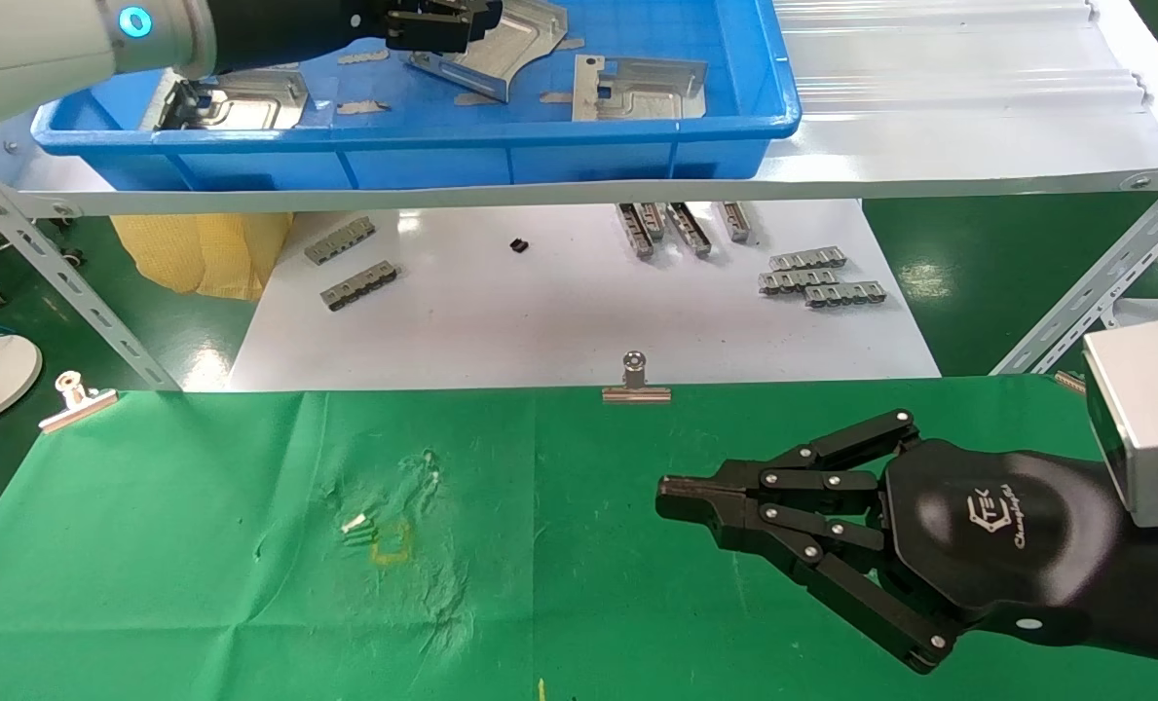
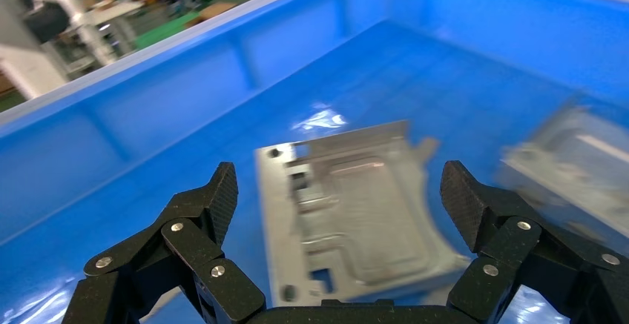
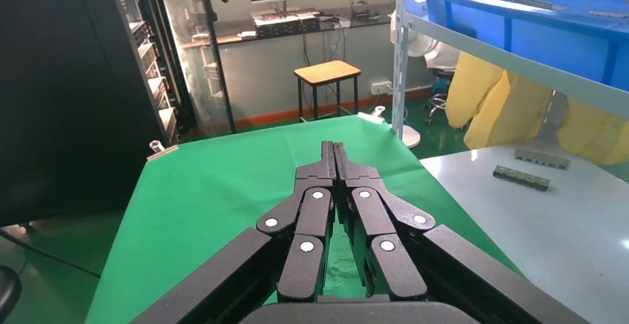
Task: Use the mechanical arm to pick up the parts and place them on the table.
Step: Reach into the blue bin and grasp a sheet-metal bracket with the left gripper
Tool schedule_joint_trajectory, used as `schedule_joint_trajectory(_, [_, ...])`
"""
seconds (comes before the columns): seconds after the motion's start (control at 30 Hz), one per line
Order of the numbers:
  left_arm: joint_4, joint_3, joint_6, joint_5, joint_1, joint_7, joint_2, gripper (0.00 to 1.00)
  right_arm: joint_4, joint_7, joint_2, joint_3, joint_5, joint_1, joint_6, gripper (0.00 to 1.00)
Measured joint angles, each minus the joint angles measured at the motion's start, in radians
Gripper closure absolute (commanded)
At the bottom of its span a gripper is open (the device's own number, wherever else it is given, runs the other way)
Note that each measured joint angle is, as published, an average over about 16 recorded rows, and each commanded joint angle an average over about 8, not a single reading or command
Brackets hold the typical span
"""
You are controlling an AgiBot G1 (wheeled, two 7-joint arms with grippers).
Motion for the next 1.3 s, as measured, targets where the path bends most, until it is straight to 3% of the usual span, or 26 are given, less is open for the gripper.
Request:
schedule_joint_trajectory(0.07, [0.037, 0.005, -0.031, 0.009, -0.014, 0.001, 0.022, 0.74, 0.0, 0.0, 0.0, 0.0, 0.0, 0.0, 0.0, 0.0])
schedule_joint_trajectory(0.13, [0.066, 0.009, -0.057, 0.015, -0.024, 0.001, 0.039, 0.99, 0.0, 0.0, 0.0, 0.0, 0.0, 0.0, 0.0, 0.0])
schedule_joint_trajectory(0.17, [0.078, 0.01, -0.067, 0.018, -0.028, 0.0, 0.046, 1.0, 0.0, 0.0, 0.0, 0.0, 0.0, 0.0, 0.0, 0.0])
schedule_joint_trajectory(0.53, [0.137, 0.014, -0.105, 0.024, -0.039, -0.038, 0.071, 1.0, 0.0, 0.0, 0.0, 0.0, 0.0, 0.0, 0.0, 0.0])
schedule_joint_trajectory(1.3, [0.123, 0.036, -0.126, 0.051, -0.029, -0.062, 0.075, 1.0, 0.0, 0.0, 0.0, 0.0, 0.0, 0.0, 0.0, 0.0])
